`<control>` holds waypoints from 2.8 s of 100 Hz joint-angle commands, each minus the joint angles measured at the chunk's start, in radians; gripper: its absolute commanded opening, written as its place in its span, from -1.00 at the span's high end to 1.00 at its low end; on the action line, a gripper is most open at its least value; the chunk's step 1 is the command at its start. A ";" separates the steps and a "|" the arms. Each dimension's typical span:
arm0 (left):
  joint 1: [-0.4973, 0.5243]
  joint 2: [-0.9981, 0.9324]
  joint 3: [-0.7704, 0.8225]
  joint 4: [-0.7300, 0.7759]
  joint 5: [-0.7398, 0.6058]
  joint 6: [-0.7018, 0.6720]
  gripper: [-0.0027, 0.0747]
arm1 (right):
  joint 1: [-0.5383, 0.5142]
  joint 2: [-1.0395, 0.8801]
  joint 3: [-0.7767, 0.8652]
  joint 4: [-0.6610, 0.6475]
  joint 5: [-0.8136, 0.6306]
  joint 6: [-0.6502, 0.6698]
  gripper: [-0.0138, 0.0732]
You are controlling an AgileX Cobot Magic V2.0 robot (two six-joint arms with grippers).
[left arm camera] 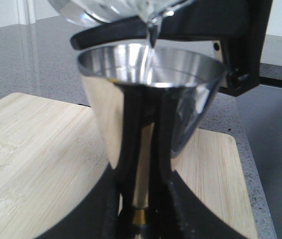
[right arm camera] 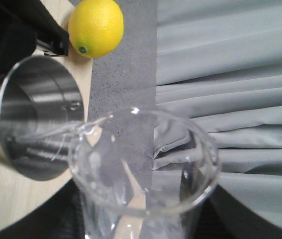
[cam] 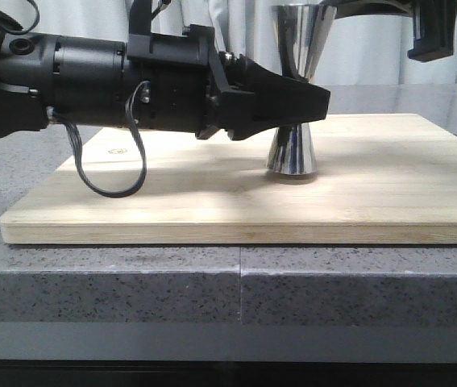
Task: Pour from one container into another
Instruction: 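Tilt the glass cup with the right gripper, pouring into the jigger, then tilt the glass beaker upright with the right gripper, ending the pour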
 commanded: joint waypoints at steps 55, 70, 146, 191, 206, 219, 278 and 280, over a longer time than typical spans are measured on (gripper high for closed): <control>0.001 -0.060 -0.027 -0.044 -0.079 -0.012 0.99 | -0.001 -0.050 -0.037 -0.015 0.004 -0.008 0.18; 0.001 -0.060 -0.027 -0.044 -0.079 -0.012 0.99 | -0.001 -0.054 -0.037 -0.016 0.018 -0.008 0.18; 0.001 -0.060 -0.027 -0.016 -0.105 -0.038 0.99 | -0.001 -0.054 -0.037 -0.028 0.018 -0.008 0.18; 0.001 -0.060 -0.027 -0.016 -0.105 -0.038 0.99 | -0.001 -0.054 -0.037 -0.061 0.018 -0.008 0.18; 0.001 -0.060 -0.027 -0.016 -0.104 -0.038 0.99 | -0.001 -0.054 -0.037 -0.069 0.018 -0.008 0.18; 0.001 -0.060 -0.027 -0.016 -0.104 -0.038 0.99 | -0.001 -0.054 -0.037 -0.074 0.018 -0.008 0.18; 0.001 -0.060 -0.027 -0.016 -0.104 -0.038 0.99 | -0.001 -0.054 -0.037 -0.106 0.018 -0.008 0.18; 0.001 -0.060 -0.027 -0.016 -0.104 -0.038 0.99 | -0.001 -0.054 -0.037 -0.106 0.018 -0.008 0.18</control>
